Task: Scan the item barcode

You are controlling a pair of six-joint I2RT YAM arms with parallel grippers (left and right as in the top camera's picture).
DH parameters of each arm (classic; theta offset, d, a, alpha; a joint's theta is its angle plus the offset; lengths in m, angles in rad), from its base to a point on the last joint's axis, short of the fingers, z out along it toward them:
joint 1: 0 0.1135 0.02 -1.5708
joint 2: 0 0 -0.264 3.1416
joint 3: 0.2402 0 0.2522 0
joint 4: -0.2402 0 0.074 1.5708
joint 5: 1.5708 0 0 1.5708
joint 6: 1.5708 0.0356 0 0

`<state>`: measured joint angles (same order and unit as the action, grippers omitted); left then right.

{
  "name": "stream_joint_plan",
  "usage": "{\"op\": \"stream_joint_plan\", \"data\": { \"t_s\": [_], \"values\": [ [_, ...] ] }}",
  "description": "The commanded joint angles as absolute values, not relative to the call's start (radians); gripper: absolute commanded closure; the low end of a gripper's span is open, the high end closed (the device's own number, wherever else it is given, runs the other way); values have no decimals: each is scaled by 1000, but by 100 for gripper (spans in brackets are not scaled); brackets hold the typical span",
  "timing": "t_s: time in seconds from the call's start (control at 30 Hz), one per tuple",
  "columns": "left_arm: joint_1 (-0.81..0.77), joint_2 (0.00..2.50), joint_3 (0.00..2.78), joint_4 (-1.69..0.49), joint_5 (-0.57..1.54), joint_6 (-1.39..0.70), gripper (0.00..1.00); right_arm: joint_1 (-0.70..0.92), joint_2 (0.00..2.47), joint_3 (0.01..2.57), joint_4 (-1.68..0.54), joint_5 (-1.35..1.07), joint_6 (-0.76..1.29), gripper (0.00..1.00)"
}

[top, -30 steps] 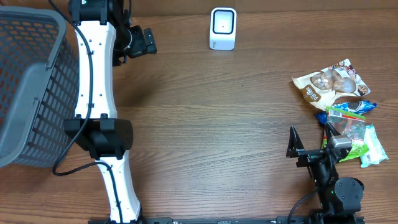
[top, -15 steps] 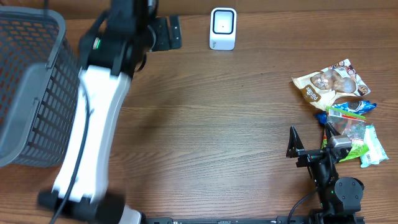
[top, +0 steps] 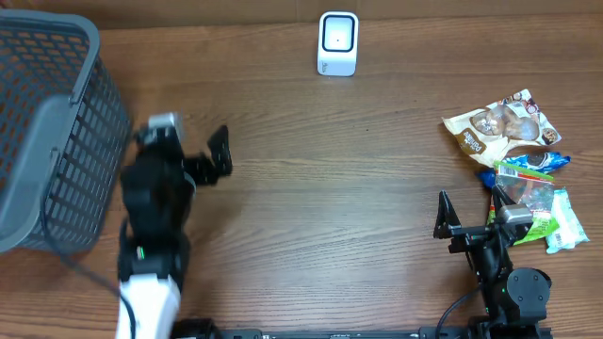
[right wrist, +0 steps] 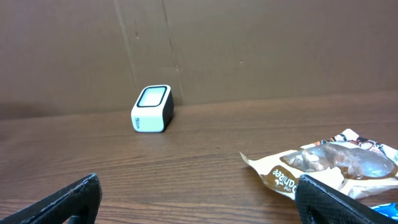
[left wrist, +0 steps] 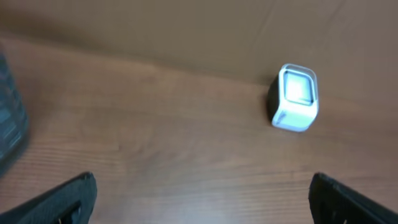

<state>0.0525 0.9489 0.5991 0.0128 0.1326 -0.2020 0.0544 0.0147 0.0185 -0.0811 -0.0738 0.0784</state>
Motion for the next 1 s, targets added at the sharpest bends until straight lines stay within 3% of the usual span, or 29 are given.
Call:
{"op": "stream_joint_plan", "data": {
  "t_s": [0.0, 0.33, 0.63, 0.97],
  "values": [
    [56, 736, 358, 160, 121, -175, 0, 60, 5, 8, -76, -76, 81, 0],
    [52, 263, 12, 236, 68, -107, 0, 60, 5, 8, -76, -76, 81, 0],
    [46, 10, 5, -41, 57, 31, 0, 60, 5, 8, -76, -76, 81, 0],
    [46, 4, 5, -75, 41, 30, 0, 60, 5, 8, -76, -76, 81, 0]
  ]
}}
